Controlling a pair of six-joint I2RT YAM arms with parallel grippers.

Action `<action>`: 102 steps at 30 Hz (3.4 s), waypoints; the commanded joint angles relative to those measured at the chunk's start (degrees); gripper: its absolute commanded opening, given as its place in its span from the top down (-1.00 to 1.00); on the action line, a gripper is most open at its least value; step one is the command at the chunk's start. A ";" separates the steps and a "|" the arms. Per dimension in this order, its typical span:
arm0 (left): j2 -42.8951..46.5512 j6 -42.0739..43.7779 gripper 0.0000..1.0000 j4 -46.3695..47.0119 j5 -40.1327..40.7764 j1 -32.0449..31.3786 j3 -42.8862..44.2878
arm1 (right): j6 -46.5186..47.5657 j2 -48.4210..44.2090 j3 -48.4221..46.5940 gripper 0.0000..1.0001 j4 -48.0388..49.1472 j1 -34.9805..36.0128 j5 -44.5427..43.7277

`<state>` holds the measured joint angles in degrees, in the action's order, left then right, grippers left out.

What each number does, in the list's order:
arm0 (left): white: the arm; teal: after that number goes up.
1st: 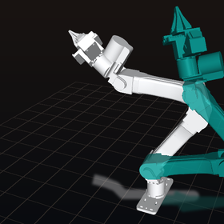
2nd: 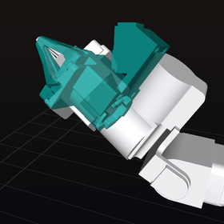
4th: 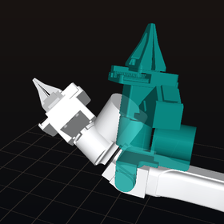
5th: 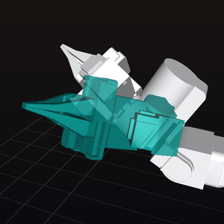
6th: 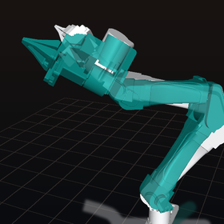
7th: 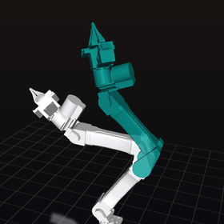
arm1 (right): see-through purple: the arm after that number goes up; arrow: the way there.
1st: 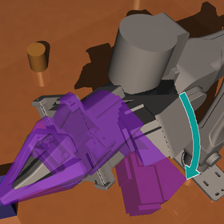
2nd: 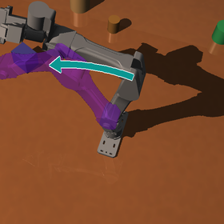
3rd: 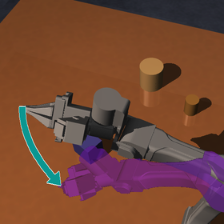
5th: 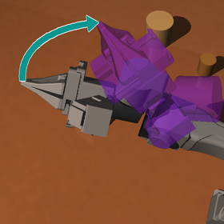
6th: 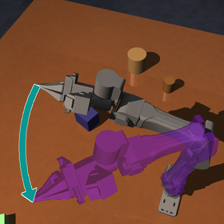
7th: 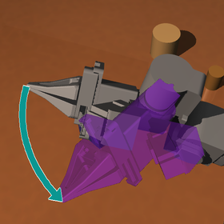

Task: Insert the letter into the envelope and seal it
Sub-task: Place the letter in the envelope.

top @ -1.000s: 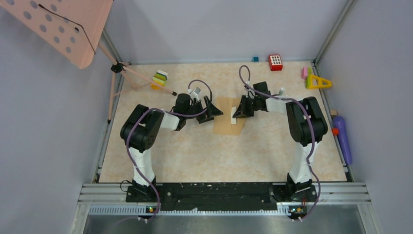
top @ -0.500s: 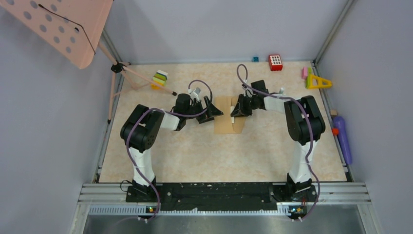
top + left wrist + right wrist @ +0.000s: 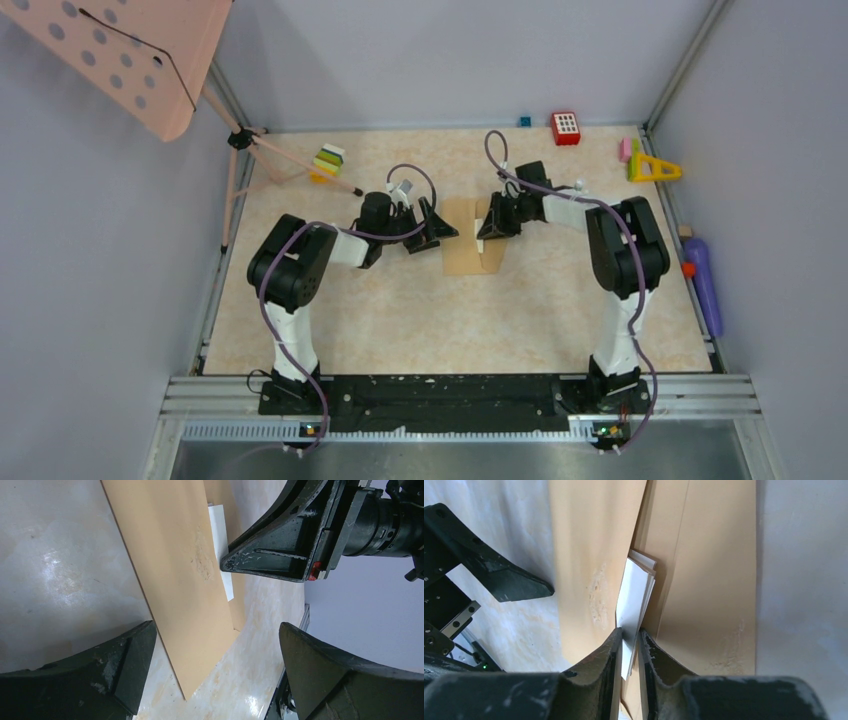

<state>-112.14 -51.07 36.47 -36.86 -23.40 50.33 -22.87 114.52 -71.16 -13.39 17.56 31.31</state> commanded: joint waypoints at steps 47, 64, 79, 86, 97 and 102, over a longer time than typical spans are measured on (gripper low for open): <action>-4.10 7.48 -0.97 -13.71 0.11 2.01 14.11 | 1.41 -0.49 -7.16 0.16 -0.17 1.34 -8.01; -6.16 7.51 -0.97 -15.28 0.50 0.37 15.24 | 0.81 1.56 -6.58 0.16 0.91 1.44 -8.19; -6.67 7.08 -0.97 -14.85 0.03 0.33 15.27 | 0.38 2.73 -6.93 0.14 1.25 1.75 -6.81; -6.69 6.77 -0.97 -14.41 -0.30 0.28 15.16 | 0.22 2.81 -7.16 0.14 1.30 2.23 -6.38; -6.60 6.73 -0.97 -14.23 -0.33 0.33 15.15 | 0.20 2.57 -7.09 0.14 1.27 2.61 -5.89; -6.43 6.76 -0.97 -14.14 -0.43 0.28 15.06 | 0.55 2.60 -7.15 0.13 1.38 2.69 -5.90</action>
<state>-117.64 -44.86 22.35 -37.65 -22.81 64.75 -22.31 116.66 -76.95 -12.60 18.92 24.95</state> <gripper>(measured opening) 0.983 0.432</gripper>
